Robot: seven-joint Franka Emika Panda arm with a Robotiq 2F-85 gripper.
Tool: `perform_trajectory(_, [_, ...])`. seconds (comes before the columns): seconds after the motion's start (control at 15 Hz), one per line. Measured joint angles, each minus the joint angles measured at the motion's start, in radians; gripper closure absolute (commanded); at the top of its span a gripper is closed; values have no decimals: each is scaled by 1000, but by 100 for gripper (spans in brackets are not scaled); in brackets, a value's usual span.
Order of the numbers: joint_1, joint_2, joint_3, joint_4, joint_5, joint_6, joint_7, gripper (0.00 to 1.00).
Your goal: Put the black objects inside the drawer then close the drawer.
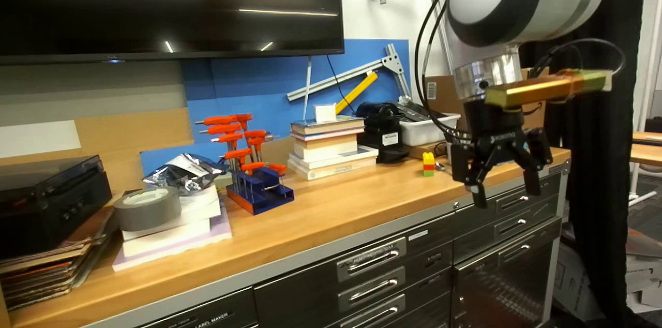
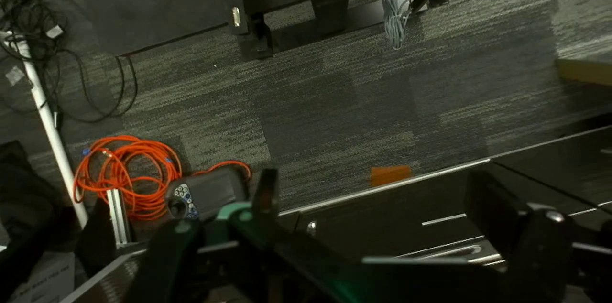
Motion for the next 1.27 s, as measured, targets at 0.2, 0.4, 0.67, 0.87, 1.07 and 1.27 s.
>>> perform_trajectory(0.2, [-3, -148, 39, 0, 0, -103, -47, 0])
perform_trajectory(0.4, [-3, -263, 53, -16, 0, -147, -97, 0])
perform_trajectory(0.67, [-4, -386, 45, -67, 1, -159, -180, 0])
perform_trajectory(0.87, [-5, -454, 33, -102, 2, -159, -227, 0])
perform_trajectory(1.07, [-6, -498, 21, -126, 2, -159, -255, 0])
perform_trajectory(1.27, [-9, -507, 21, -137, 2, -159, -256, 0])
